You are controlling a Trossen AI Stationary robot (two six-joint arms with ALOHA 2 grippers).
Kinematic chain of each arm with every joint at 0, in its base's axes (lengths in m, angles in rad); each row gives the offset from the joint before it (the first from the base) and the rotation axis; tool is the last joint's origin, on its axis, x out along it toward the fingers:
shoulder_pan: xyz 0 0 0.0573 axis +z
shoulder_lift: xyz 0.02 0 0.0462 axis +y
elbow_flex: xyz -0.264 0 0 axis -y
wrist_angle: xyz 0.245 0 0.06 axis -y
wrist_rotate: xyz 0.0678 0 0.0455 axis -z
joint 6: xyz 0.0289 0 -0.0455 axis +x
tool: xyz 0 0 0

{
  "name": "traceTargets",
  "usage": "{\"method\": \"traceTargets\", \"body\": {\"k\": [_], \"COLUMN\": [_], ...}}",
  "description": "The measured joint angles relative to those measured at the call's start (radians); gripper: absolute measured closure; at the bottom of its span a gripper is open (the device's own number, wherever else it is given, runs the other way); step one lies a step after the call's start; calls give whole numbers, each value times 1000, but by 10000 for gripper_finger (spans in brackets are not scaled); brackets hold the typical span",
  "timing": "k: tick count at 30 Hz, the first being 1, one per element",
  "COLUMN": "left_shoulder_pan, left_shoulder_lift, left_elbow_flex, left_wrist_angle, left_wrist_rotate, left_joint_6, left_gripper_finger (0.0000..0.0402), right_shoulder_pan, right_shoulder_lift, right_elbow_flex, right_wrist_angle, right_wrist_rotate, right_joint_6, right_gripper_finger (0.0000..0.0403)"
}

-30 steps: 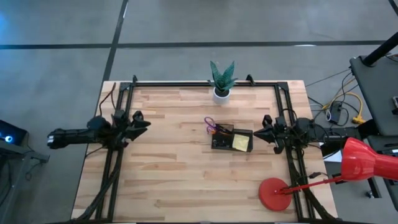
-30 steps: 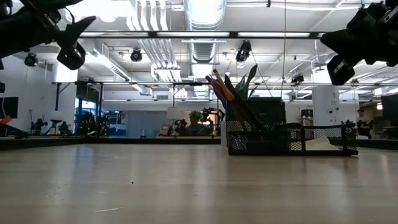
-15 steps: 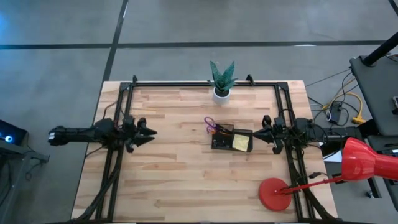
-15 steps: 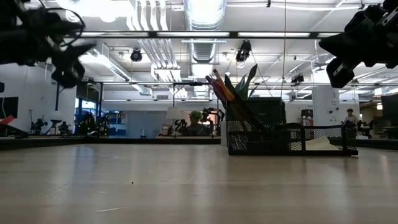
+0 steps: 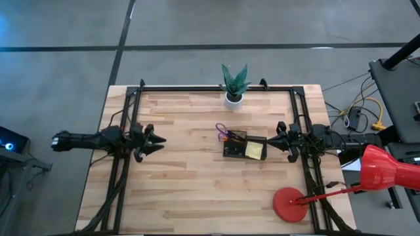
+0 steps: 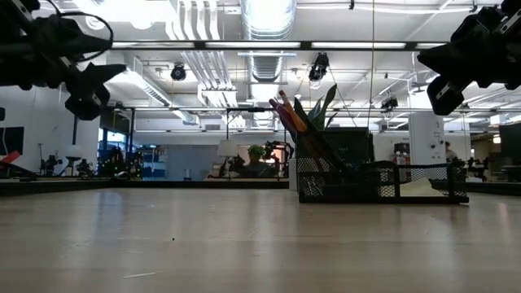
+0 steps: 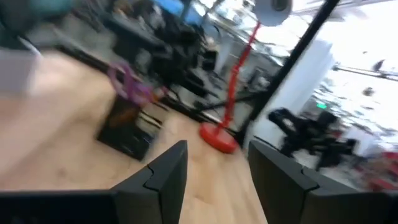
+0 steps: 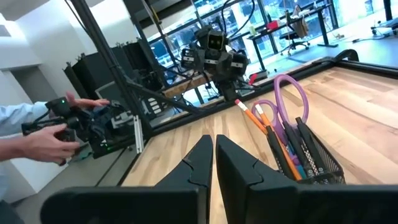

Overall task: Pick and place office supplies into organizer
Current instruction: Return to Home Position

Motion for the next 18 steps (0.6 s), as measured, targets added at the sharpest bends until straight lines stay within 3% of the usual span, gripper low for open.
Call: {"method": "traceTargets", "body": {"k": [2, 6, 8, 18], "left_shoulder_pan": [-2, -3, -3, -37], "left_shoulder_lift": [0, 0, 0, 0], "left_elbow_flex": [0, 0, -1, -1], "left_wrist_angle": [9, -19, -14, 4], "left_wrist_rotate": [-54, -78, -109, -238], "left_joint_6": [96, 617, 770, 671], "left_gripper_finger": [246, 246, 246, 246], "right_shoulder_pan": [0, 0, 0, 0], "right_shoulder_lift": [0, 0, 0, 0], "right_elbow_flex": [0, 0, 0, 0], "right_wrist_angle": [0, 0, 0, 0], "right_wrist_rotate": [0, 0, 0, 1], "right_joint_6": [0, 0, 0, 0], "right_gripper_finger": [390, 390, 390, 390]}}
